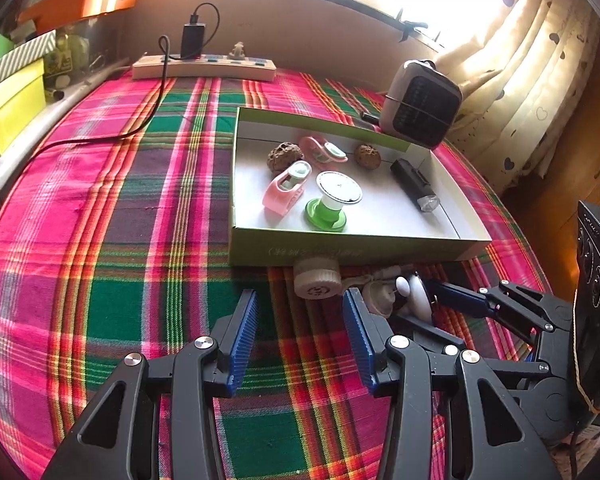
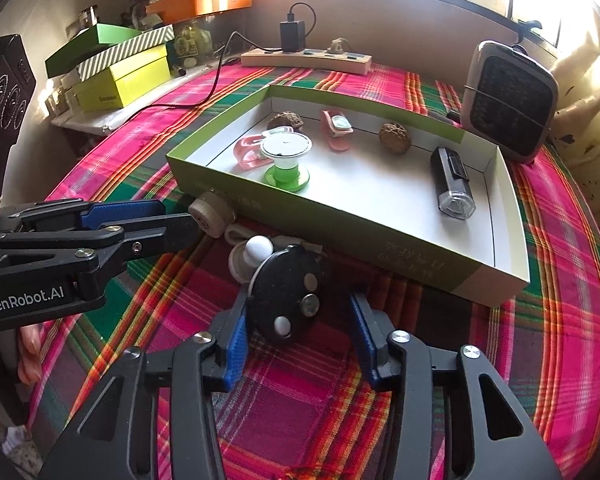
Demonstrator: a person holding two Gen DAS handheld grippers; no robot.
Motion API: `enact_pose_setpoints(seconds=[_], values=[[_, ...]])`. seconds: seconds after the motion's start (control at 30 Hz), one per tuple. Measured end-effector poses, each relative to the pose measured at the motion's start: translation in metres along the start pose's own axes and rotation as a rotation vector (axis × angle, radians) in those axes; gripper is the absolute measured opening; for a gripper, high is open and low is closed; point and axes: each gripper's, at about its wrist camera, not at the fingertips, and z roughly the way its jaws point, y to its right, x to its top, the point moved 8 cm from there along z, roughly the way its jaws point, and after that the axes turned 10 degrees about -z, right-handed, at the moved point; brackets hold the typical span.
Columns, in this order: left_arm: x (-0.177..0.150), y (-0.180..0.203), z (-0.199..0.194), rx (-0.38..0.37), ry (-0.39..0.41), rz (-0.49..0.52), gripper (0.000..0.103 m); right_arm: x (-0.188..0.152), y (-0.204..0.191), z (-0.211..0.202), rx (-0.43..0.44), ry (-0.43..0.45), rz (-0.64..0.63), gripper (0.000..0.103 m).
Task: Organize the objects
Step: 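Close right tool on the black dotted disc while left tool closes on the white cylinder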
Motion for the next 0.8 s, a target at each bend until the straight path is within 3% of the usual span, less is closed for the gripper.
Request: enact_pose_setpoints(seconds=[0.3, 0.8], values=[[0.004, 0.003, 0.007, 0.01, -0.008, 0.012, 0.043, -0.002, 0.005, -0.002, 0.0, 0.006, 0.027, 0.03], [0.006, 0.009, 0.021, 0.068, -0.012, 0.04, 0.043, -0.011, 0.02, -0.01, -0.017, 0.014, 0.072, 0.029]])
